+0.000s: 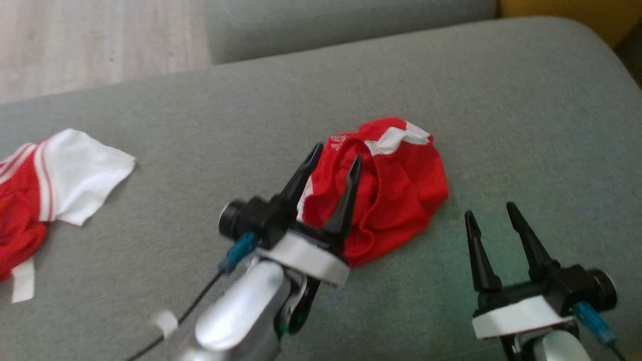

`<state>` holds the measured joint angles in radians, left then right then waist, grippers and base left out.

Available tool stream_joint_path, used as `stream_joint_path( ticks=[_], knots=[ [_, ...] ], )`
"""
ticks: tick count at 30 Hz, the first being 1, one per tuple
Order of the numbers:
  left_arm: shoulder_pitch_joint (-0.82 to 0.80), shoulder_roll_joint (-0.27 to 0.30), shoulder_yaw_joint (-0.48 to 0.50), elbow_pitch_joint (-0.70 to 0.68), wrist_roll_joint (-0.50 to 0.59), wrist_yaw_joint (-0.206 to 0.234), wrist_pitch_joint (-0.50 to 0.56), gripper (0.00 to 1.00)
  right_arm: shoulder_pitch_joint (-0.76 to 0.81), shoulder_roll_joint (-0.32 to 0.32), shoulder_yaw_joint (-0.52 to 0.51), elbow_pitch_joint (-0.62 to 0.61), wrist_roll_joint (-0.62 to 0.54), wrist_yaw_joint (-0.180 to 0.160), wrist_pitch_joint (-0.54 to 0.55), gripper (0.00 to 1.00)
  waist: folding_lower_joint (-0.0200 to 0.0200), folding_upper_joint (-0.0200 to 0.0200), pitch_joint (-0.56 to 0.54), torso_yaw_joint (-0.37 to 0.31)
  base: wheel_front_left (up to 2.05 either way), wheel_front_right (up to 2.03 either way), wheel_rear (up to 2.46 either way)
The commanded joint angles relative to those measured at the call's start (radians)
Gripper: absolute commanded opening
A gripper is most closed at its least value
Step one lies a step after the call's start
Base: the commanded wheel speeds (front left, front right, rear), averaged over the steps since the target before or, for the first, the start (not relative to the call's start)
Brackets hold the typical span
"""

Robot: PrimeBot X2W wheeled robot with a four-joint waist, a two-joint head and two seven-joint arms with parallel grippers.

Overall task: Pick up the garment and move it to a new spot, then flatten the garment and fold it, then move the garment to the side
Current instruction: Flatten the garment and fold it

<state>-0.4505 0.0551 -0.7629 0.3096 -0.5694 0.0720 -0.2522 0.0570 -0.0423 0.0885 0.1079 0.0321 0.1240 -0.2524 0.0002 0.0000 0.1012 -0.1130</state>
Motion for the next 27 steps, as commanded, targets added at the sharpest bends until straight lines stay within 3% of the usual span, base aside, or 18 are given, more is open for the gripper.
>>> stream_joint_path(
  ticks=[1, 5, 9, 12, 16, 21, 22, 23, 27],
  knots=[
    [-0.069, -0.005, 0.01, -0.013, -0.037, 0.009, -0.009, 1.0, -0.044, -0.008, 0.031, -0.035, -0.007, 0.007, -0.009, 1.0, -0.0002, 0.0, 0.042, -0.042, 0.0, 0.0, 0.0],
    [-0.124, -0.005, -0.03, 0.022, -0.15, 0.013, -0.009, 1.0, -0.063, -0.008, 0.038, -0.033, -0.003, 0.007, -0.009, 1.0, -0.0002, 0.0, 0.065, -0.067, 0.0, 0.0, 0.0],
    [-0.183, -0.005, -0.104, 0.08, -0.349, 0.008, 0.032, 1.0, -0.077, -0.008, 0.044, -0.032, 0.002, 0.007, -0.009, 1.0, -0.0002, 0.0, 0.083, -0.095, 0.0, 0.0, 0.0],
    [-0.22, -0.005, -0.139, 0.117, -0.473, 0.03, 0.063, 1.0, -0.083, -0.008, 0.046, -0.031, 0.008, 0.007, -0.009, 1.0, -0.0002, 0.0, 0.091, -0.112, 0.0, 0.0, 0.0],
    [-0.267, -0.005, -0.17, 0.184, -0.583, 0.054, 0.095, 1.0, -0.085, -0.008, 0.05, -0.029, 0.016, 0.007, -0.009, 1.0, -0.0002, 0.0, 0.098, -0.132, 0.0, 0.0, 0.0],
    [-0.318, -0.005, -0.178, 0.236, -0.7, 0.048, 0.092, 1.0, -0.085, -0.008, 0.049, -0.03, 0.023, 0.007, -0.009, 1.0, -0.0002, 0.0, 0.107, -0.146, 0.0, 0.0, 0.0],
    [-0.329, -0.005, -0.181, 0.247, -0.715, 0.049, 0.087, 0.84, -0.084, -0.008, 0.049, -0.03, 0.024, 0.007, -0.009, 1.0, -0.0002, 0.0, 0.109, -0.147, 0.0, 0.0, 0.0],
    [-0.337, -0.005, -0.186, 0.256, -0.73, 0.046, 0.083, 0.04, -0.085, -0.008, 0.049, -0.03, 0.024, 0.007, -0.009, 1.0, -0.0002, 0.0, 0.111, -0.149, 0.0, 0.0, 0.0],
    [-0.366, -0.005, -0.219, 0.293, -0.765, 0.03, 0.071, 0.0, -0.088, -0.008, 0.048, -0.029, 0.025, 0.007, -0.009, 1.0, -0.0002, 0.0, 0.116, -0.15, 0.0, 0.0, 0.0]
  ],
)
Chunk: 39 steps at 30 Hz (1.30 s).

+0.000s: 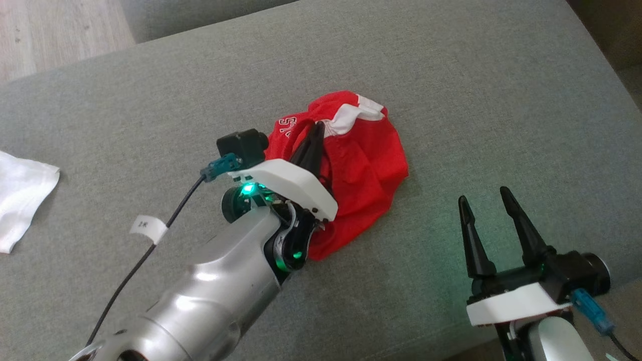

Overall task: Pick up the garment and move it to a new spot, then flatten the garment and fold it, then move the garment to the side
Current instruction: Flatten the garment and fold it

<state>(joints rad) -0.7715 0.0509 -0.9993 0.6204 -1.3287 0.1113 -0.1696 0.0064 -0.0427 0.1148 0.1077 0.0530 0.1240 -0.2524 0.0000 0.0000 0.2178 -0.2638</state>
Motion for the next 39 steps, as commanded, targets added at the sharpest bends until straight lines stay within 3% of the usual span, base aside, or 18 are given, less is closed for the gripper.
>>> stream_joint_path(
  ticks=[1, 9, 15, 26, 32, 39],
  knots=[
    [-0.051, -0.001, 0.006, -0.009, -0.009, -0.016, -0.014, 0.0, -0.038, -0.008, 0.02, -0.027, 0.005, 0.007, -0.009, 1.0, 0.0, 0.0, -0.001, 0.001, 0.0, 0.0, 0.0],
    [-0.103, -0.001, -0.075, 0.043, 0.0, -0.072, -0.055, 0.0, -0.037, -0.008, 0.024, -0.013, 0.014, 0.007, -0.009, 1.0, 0.0, 0.0, -0.06, -0.005, 0.0, 0.0, 0.0],
    [-0.234, -0.001, -0.111, 0.04, 0.083, -0.123, -0.083, 0.0, -0.018, -0.008, 0.035, -0.004, 0.03, 0.007, -0.009, 1.0, 0.0, 0.0, -0.125, -0.027, 0.0, 0.0, 0.0],
    [-0.51, 0.006, -0.083, 0.025, 0.127, -0.198, -0.075, 0.0, 0.038, -0.008, 0.007, -0.003, 0.033, 0.007, -0.009, 1.0, 0.0, 0.0, -0.225, -0.008, 0.0, 0.0, 0.0],
    [-0.463, 0.082, -0.08, -0.045, 0.08, -0.215, -0.021, 0.0, 0.059, -0.008, -0.042, -0.031, 0.017, 0.007, -0.009, 1.0, 0.0, 0.0, -0.234, 0.081, 0.0, 0.0, 0.0],
    [-0.163, 0.241, -0.17, -0.161, 0.041, -0.185, 0.021, 0.0, 0.073, -0.008, -0.062, -0.057, 0.034, 0.007, -0.009, 1.0, 0.0, 0.0, -0.191, 0.204, 0.0, 0.0, 0.0]
  ],
)
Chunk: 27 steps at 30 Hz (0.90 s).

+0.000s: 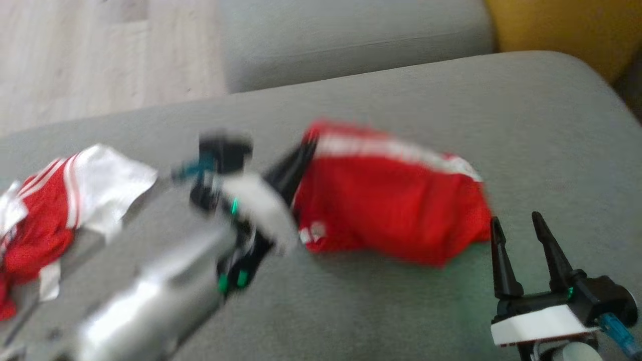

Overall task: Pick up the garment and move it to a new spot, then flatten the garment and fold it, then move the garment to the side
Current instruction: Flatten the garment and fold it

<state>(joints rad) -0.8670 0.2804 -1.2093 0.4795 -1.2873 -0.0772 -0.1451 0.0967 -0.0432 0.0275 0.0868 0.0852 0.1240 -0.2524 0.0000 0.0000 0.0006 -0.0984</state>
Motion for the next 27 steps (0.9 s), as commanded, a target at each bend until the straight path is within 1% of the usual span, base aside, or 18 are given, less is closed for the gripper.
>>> stream_joint_path(
  ticks=[1, 2, 3, 6, 9, 11, 13, 15, 18, 22, 25, 27],
  knots=[
    [-0.022, 0.036, 0.027, -0.034, -0.001, 0.013, -0.009, 0.0, -0.019, -0.007, 0.022, -0.035, -0.003, 0.007, -0.009, 1.0, 0.0, 0.0, 0.037, 0.051, 0.0, 0.0, 0.0],
    [0.019, 0.057, 0.014, -0.048, 0.005, 0.023, -0.019, 0.0, -0.02, -0.007, 0.023, -0.034, 0.0, 0.007, -0.009, 1.0, 0.0, 0.0, 0.049, 0.067, 0.0, 0.0, 0.0],
    [0.09, 0.094, -0.008, -0.075, 0.024, 0.035, -0.042, 0.0, -0.028, -0.007, 0.029, -0.032, -0.005, 0.007, -0.009, 1.0, 0.0, 0.0, 0.067, 0.09, 0.0, 0.0, 0.0],
    [0.164, 0.128, -0.016, -0.099, 0.05, 0.062, -0.078, 0.0, -0.04, -0.007, 0.037, -0.019, -0.015, 0.007, -0.009, 1.0, 0.0, 0.0, 0.087, 0.124, 0.0, 0.0, 0.0],
    [0.199, 0.151, -0.012, -0.11, 0.091, 0.092, -0.1, 0.0, -0.064, -0.009, 0.029, 0.035, 0.013, 0.007, -0.009, 1.0, 0.0, 0.0, 0.099, 0.155, 0.0, 0.0, 0.0],
    [0.209, 0.161, -0.003, -0.109, 0.12, 0.111, -0.108, 0.0, -0.093, -0.025, 0.035, 0.08, 0.046, 0.007, -0.009, 1.0, 0.0, 0.0, 0.105, 0.175, 0.0, 0.0, 0.0],
    [0.214, 0.163, 0.004, -0.105, 0.145, 0.119, -0.111, 0.0, -0.13, -0.056, 0.039, 0.135, 0.095, 0.007, -0.009, 1.0, 0.0, 0.0, 0.109, 0.193, 0.0, 0.0, 0.0],
    [0.213, 0.162, 0.011, -0.098, 0.168, 0.123, -0.114, 0.0, -0.179, -0.101, 0.049, 0.188, 0.146, 0.007, 0.025, 1.0, 0.0, 0.0, 0.114, 0.205, 0.0, 0.0, 0.0],
    [0.215, 0.156, 0.023, -0.091, 0.186, 0.12, -0.115, 0.0, -0.268, -0.185, 0.094, 0.246, 0.244, 0.007, 0.163, 1.0, 0.0, 0.0, 0.121, 0.213, 0.0, 0.0, 0.0],
    [0.212, 0.145, 0.033, -0.086, 0.207, 0.115, -0.116, 0.0, -0.388, -0.312, 0.183, 0.28, 0.379, 0.007, 0.399, 1.0, 0.0, 0.0, 0.138, 0.223, 0.0, 0.0, 0.0],
    [0.209, 0.131, 0.039, -0.081, 0.221, 0.107, -0.116, 0.0, -0.46, -0.4, 0.246, 0.288, 0.432, 0.007, 0.536, 1.0, 0.0, 0.0, 0.15, 0.236, 0.0, 0.0, 0.0],
    [0.207, 0.119, 0.043, -0.074, 0.229, 0.101, -0.116, 0.0, -0.493, -0.444, 0.287, 0.294, 0.448, 0.007, 0.606, 1.0, 0.0, 0.0, 0.158, 0.246, 0.0, 0.0, 0.0]
  ],
)
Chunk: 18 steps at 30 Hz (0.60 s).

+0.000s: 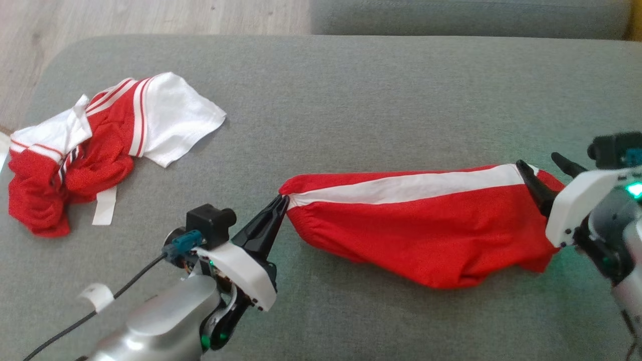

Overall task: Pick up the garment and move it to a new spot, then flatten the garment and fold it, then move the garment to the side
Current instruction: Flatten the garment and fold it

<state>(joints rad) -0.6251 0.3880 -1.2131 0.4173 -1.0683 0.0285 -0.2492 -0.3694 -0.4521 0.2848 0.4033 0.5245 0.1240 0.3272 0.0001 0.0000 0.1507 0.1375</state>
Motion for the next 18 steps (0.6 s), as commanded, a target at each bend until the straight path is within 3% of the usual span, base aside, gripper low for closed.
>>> stream_joint_path(
  ticks=[1, 4, 5, 6, 8, 9, 18],
  knots=[
    [-0.035, 0.012, 0.046, -0.012, 0.01, -0.005, -0.012, 0.0, -0.026, -0.035, 0.03, -0.023, 0.009, 0.007, 0.027, 1.0, -0.0001, 0.0, 0.008, 0.01, 0.0, 0.0, 0.0],
    [-0.037, -0.008, 0.055, -0.002, 0.024, -0.015, -0.012, 0.0, -0.062, -0.079, 0.089, -0.016, 0.025, 0.007, 0.091, 1.0, -0.0001, 0.0, 0.019, 0.023, 0.0, 0.0, 0.0],
    [-0.036, -0.014, 0.058, 0.002, 0.028, -0.018, -0.012, 0.0, -0.07, -0.087, 0.105, -0.012, 0.031, 0.007, 0.105, 0.83, -0.0001, 0.0, 0.021, 0.026, 0.0, 0.0, 0.0],
    [-0.035, -0.018, 0.06, 0.006, 0.033, -0.022, -0.012, 0.0, -0.077, -0.094, 0.12, -0.01, 0.035, 0.007, 0.113, 0.47, -0.0001, 0.0, 0.023, 0.029, 0.0, 0.0, 0.0],
    [-0.032, -0.025, 0.064, 0.015, 0.037, -0.029, -0.012, 0.0, -0.087, -0.1, 0.137, 0.001, 0.044, 0.007, 0.128, 0.05, -0.0001, 0.0, 0.024, 0.032, 0.0, 0.0, 0.0],
    [-0.031, -0.026, 0.067, 0.019, 0.039, -0.031, -0.012, 0.0, -0.091, -0.1, 0.145, 0.004, 0.049, 0.007, 0.133, 0.0, -0.0001, 0.0, 0.023, 0.033, 0.0, 0.0, 0.0],
    [-0.019, -0.022, 0.1, 0.041, 0.058, -0.038, -0.012, 0.0, -0.104, -0.106, 0.166, 0.001, 0.07, 0.007, 0.085, 0.0, -0.0001, 0.0, -0.016, 0.009, 0.0, 0.0, 0.0]
  ],
)
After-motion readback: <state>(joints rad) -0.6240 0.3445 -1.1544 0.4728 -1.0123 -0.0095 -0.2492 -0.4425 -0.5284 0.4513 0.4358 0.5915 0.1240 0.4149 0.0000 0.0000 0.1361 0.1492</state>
